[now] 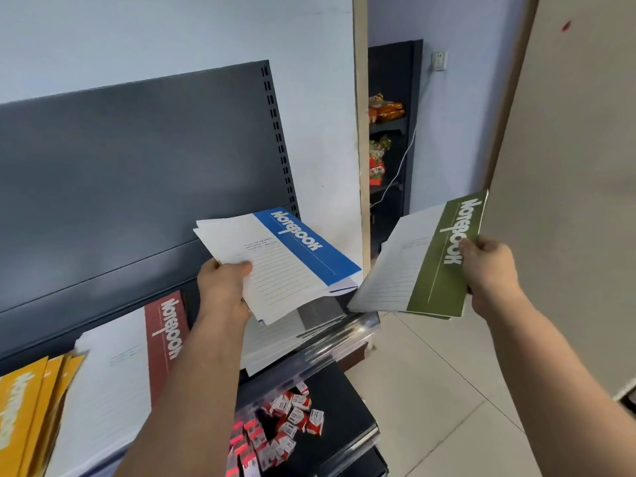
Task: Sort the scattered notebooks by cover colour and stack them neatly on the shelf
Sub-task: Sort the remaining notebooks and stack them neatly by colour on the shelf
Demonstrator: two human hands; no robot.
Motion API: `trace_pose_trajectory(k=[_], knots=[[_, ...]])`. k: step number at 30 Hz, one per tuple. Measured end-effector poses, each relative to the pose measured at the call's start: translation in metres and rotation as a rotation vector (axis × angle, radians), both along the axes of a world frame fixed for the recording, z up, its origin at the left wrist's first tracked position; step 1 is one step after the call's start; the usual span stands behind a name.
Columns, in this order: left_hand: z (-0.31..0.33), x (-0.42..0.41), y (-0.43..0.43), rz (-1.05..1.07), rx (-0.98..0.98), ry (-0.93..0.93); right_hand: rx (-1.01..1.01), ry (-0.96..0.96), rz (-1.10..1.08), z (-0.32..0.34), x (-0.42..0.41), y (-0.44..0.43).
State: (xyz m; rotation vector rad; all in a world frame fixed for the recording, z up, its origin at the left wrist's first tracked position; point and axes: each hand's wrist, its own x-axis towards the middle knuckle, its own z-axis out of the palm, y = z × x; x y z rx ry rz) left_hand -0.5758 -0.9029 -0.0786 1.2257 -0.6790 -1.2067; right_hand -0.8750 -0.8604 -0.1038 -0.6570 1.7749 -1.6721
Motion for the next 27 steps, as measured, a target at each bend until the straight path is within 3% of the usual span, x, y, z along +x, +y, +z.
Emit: trace_pose_trajectory(k=[6, 17, 27], knots=[[0.004, -0.015, 0.003, -0.021, -0.036, 0.065, -0.063, -0.145, -0.017, 0.005, -0.013, 0.020], [0.019, 0.049, 0.032, 0.128, -0.073, 0.049, 0.010, -0.250, 0.352, -0.005, 0.076, -0.011], [0.014, 0.132, 0.063, 0.316, -0.007, 0.034, 0.158, -0.110, 0.626, -0.010, 0.147, -0.059]])
